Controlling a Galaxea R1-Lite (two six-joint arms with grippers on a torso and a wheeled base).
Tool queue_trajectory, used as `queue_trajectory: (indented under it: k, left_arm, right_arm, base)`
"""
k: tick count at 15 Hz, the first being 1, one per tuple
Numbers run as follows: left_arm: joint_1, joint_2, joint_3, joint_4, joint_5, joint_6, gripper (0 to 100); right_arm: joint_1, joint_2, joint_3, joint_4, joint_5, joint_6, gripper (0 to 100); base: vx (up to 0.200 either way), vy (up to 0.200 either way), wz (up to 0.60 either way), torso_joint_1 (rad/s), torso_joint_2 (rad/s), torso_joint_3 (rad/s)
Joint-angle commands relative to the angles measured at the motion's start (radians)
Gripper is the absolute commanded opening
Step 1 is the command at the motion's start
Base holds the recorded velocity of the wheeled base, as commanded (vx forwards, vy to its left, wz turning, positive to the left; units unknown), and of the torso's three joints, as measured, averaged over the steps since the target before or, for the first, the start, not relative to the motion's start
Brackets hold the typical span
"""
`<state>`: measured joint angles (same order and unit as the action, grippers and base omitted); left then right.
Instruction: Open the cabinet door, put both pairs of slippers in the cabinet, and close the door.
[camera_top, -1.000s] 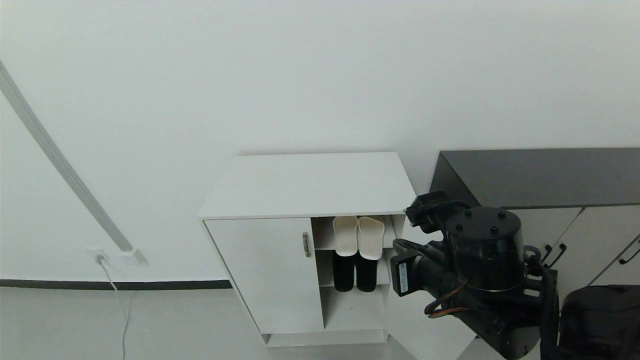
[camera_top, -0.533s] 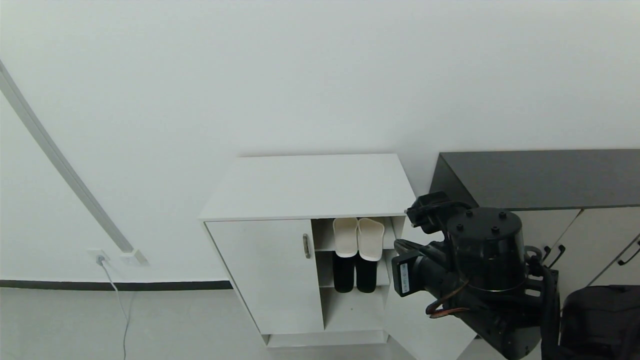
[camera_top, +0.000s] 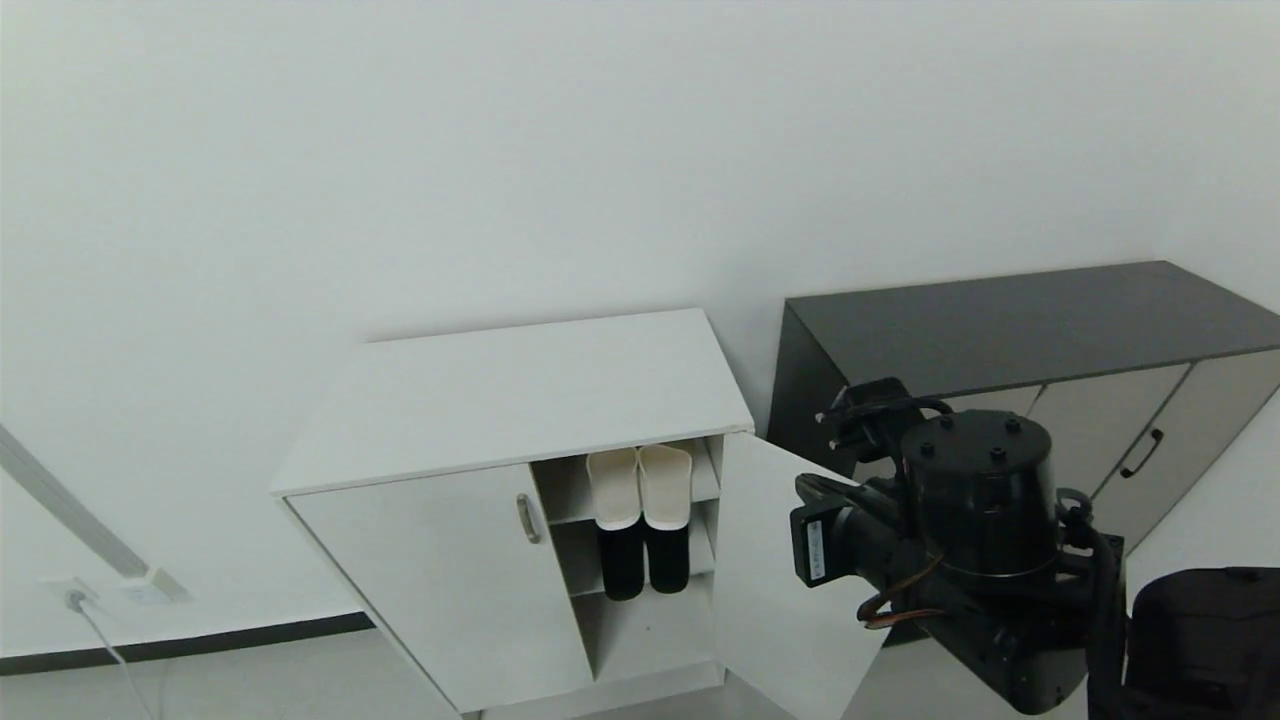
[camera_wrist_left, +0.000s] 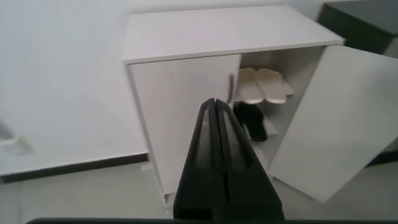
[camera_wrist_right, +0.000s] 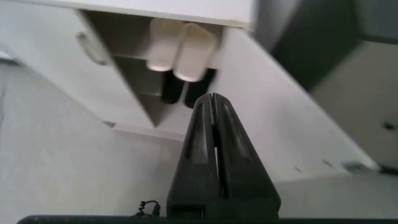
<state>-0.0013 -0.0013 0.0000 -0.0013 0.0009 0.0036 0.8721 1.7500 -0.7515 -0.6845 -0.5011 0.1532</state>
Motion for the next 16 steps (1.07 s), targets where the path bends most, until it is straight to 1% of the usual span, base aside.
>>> queue_trajectory:
  k: [1,6,12,13,16]
  left_arm:
    - [0.001,0.001,0.000,0.000,0.001,-0.001,0]
    - [0.001,0.001,0.000,0.000,0.001,-0.001,0]
    - [0.001,0.001,0.000,0.000,0.001,-0.001,0]
    - [0.001,0.001,0.000,0.000,0.001,-0.001,0]
    - [0.001,0.001,0.000,0.000,0.001,-0.001,0]
  right_arm:
    - [-0.010,0.006,-0.002,0.000,-0.001,-0.001,0]
    - [-0.018,0.009,-0.002,0.000,-0.001,-0.001,0]
    - [-0.033,0.020,-0.003,-0.001,-0.001,-0.014,0]
    - [-0.036,0.022,-0.003,-0.001,-0.001,-0.015,0]
    - [-0.137,0.072,-0.042,0.000,-0.007,-0.027,0]
  base:
    - [0.000,0.000,0.00,0.000,0.00,0.000]
    - [0.000,0.000,0.00,0.000,0.00,0.000]
    - [-0.200,0.000,0.00,0.003,0.01,0.001]
    - [0.000,0.000,0.00,0.000,0.00,0.000]
    - [0.000,0.000,0.00,0.000,0.00,0.000]
